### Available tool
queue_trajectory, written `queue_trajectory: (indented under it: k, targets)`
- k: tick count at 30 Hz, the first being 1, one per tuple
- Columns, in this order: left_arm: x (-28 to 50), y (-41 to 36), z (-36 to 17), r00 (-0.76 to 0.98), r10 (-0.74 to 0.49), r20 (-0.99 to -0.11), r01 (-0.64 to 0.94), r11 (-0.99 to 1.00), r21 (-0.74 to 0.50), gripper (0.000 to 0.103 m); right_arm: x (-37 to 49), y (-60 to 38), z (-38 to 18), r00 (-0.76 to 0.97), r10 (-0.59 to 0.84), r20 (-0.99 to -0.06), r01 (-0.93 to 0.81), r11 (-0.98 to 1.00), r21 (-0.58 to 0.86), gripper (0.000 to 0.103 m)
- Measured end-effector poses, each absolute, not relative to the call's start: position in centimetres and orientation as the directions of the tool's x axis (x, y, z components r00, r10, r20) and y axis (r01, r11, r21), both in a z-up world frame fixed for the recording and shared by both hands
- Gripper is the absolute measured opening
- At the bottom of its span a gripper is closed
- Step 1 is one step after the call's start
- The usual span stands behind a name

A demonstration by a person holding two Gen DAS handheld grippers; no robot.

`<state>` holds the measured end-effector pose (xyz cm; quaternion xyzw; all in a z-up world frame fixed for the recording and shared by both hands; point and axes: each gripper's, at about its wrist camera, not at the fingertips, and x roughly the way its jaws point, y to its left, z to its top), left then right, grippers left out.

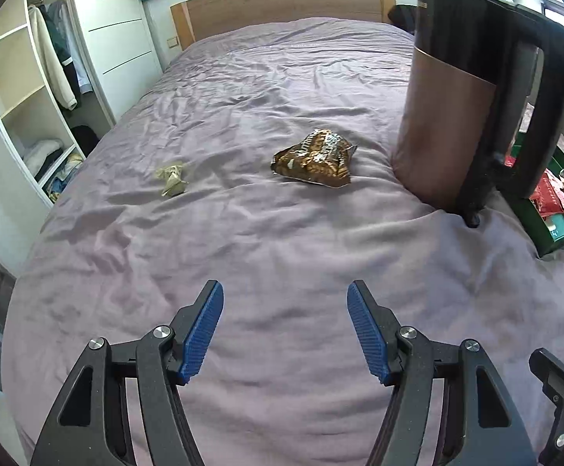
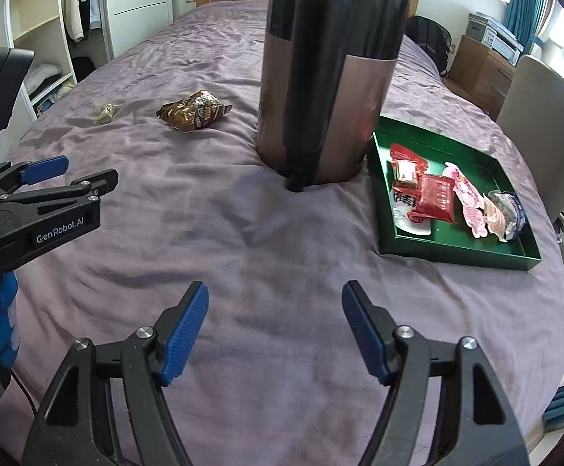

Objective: Organize snacks
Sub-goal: 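Move both open tools away from the tray toward the remaining snacks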

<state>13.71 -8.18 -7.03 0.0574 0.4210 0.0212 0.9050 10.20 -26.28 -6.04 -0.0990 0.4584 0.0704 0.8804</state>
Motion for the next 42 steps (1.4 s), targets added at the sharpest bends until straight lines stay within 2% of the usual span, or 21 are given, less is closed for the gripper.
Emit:
queue_trajectory:
  k: [30,42]
  targets:
    - [13.8,2.0,-9.8,0.629,0.113,-0.769,-0.149,0.989,0.023,0.061,10.2,-15.9,-8.6,0.482,0.057,-0.874,-0.414,0.894,-0.17,0.103]
    - [13.9,3.5,-10.3,0.624,0.116,-0.773,-0.179,0.984,0.003,0.061,9.1,-14.8,-8.3,0.484,0.106,-0.868,-0.431,0.893,-0.131,0.103]
